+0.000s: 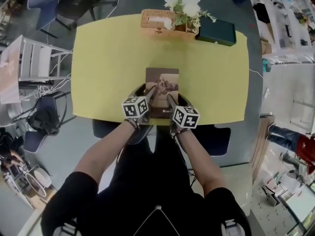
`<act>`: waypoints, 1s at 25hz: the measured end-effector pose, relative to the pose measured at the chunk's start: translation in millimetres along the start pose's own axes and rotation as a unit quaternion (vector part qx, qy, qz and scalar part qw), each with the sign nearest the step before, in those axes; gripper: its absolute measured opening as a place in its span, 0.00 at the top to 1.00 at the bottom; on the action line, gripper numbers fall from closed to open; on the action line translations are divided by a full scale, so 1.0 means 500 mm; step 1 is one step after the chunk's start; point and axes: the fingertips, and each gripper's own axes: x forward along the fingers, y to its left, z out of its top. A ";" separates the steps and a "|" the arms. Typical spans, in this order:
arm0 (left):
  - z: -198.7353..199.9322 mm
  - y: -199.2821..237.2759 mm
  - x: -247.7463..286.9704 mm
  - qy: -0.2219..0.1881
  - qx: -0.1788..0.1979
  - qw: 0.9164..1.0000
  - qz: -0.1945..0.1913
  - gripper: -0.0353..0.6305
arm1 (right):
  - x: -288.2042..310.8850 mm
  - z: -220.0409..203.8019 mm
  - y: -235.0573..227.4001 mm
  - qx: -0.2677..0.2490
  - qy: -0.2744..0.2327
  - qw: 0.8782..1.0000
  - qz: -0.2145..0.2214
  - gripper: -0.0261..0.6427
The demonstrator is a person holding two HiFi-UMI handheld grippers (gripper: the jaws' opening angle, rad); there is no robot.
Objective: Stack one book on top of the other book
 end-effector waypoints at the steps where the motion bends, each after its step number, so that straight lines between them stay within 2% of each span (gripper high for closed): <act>1: -0.006 0.004 0.007 0.003 0.000 1.000 0.002 0.56 | 0.006 -0.005 -0.006 0.001 0.002 1.000 0.000 0.66; 7: -0.035 0.018 0.033 0.015 0.008 1.000 0.008 0.56 | 0.031 -0.031 -0.034 0.004 0.020 1.000 0.002 0.66; 25: -0.047 0.021 0.026 0.011 0.015 1.000 0.012 0.56 | 0.029 -0.047 -0.033 0.005 0.027 1.000 0.010 0.66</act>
